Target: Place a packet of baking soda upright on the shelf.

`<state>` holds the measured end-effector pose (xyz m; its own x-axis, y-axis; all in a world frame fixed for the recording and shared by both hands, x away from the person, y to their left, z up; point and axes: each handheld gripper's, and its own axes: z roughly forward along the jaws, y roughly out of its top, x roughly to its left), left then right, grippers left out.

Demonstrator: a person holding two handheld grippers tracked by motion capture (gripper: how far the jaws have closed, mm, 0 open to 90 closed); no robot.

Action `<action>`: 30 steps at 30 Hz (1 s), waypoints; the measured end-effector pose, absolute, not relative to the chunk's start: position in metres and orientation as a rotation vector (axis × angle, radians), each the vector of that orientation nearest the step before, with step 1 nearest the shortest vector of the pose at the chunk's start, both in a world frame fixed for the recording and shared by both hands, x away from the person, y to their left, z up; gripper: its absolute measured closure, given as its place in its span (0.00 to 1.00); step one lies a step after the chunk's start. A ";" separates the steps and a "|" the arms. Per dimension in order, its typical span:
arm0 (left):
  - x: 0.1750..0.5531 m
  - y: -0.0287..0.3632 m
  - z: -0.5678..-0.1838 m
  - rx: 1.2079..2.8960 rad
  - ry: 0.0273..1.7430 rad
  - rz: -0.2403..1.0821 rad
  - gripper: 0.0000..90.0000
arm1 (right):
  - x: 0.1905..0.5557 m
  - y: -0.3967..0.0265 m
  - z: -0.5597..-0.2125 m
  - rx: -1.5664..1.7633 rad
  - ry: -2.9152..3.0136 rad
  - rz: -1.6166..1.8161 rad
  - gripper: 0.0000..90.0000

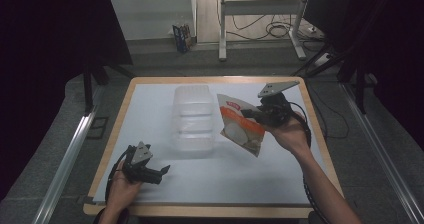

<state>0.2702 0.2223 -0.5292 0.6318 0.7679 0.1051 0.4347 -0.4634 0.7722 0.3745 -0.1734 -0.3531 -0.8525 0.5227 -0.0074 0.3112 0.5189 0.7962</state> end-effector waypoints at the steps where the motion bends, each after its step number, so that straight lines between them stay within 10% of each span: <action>1: 0.270 0.222 -0.529 2.117 0.937 0.581 0.00 | 0.376 -0.172 -0.352 0.703 2.515 1.248 0.98; 30: 0.270 0.223 -0.530 2.114 0.934 0.571 0.00 | 0.411 -0.119 -0.331 0.642 2.517 1.294 0.98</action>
<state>0.2703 0.2227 -0.5295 0.6356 0.7660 0.0967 0.4349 -0.4586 0.7749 0.4106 -0.1191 -0.3307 -0.8750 0.4839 -0.0117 0.2722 0.5119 0.8148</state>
